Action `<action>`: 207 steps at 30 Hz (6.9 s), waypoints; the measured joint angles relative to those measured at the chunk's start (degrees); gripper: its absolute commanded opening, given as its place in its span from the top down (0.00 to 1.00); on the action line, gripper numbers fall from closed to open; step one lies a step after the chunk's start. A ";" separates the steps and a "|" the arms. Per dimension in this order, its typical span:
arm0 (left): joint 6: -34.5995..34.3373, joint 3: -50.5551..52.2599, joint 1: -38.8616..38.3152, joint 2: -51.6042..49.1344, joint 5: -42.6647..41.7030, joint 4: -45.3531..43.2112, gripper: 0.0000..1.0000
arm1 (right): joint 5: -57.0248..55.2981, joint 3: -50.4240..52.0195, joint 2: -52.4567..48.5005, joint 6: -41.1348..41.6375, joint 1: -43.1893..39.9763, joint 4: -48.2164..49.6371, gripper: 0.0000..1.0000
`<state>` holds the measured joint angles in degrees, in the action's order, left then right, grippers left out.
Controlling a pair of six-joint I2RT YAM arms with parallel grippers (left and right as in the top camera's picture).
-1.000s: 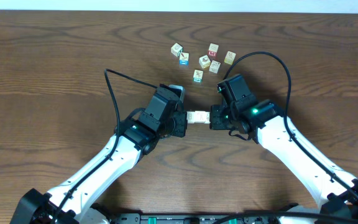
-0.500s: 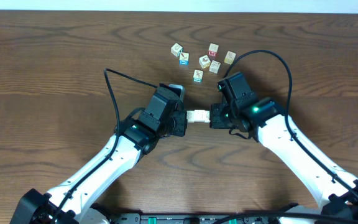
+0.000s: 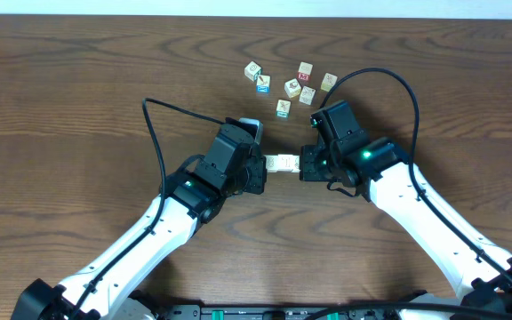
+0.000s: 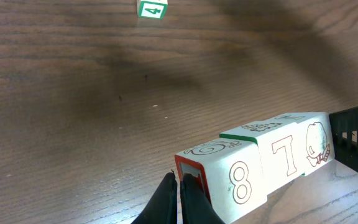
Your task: Lift 3 blocks
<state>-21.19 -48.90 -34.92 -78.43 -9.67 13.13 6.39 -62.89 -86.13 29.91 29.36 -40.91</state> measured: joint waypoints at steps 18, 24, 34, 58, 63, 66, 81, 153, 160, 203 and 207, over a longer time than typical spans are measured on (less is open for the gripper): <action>0.00 0.00 0.00 0.00 0.42 0.00 0.93 | 0.44 0.00 2.32 -0.02 0.00 -0.26 0.99; -0.02 0.00 0.00 0.00 0.92 0.04 0.93 | 1.16 -0.07 3.37 -0.02 0.00 -0.26 0.99; -0.02 0.00 0.00 0.24 1.05 0.09 0.93 | 1.36 -0.07 3.58 -0.02 0.00 -0.46 0.99; -0.02 0.00 0.00 1.84 0.90 0.44 0.93 | 1.27 -0.07 3.58 -0.02 0.00 -0.46 0.99; -0.02 0.00 0.00 1.84 0.90 0.44 0.93 | 1.27 -0.07 3.58 -0.02 0.00 -0.46 0.99; -0.02 0.00 0.00 1.84 0.90 0.44 0.93 | 1.27 -0.07 3.58 -0.02 0.00 -0.46 0.99; -0.02 0.00 0.00 1.84 0.90 0.44 0.93 | 1.27 -0.07 3.58 -0.02 0.00 -0.46 0.99; 0.00 -0.74 0.00 1.84 -0.68 2.08 0.93 | 0.42 -0.07 2.56 0.00 0.00 -1.70 0.99; -0.02 -0.74 -0.02 1.73 -0.96 2.08 0.93 | -0.02 -0.11 2.12 0.00 0.00 -1.66 0.99; -0.04 -0.74 -0.02 -1.09 -0.87 2.12 0.93 | -0.07 -0.48 -1.14 0.00 0.00 -1.68 0.99; -0.04 -0.74 -0.02 -1.20 -0.87 2.12 0.93 | -0.07 -0.48 -1.14 0.00 0.00 -1.68 0.99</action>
<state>-21.23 -49.65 -34.94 -79.64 -10.55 15.25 6.33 -63.37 -87.26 29.91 29.36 -42.59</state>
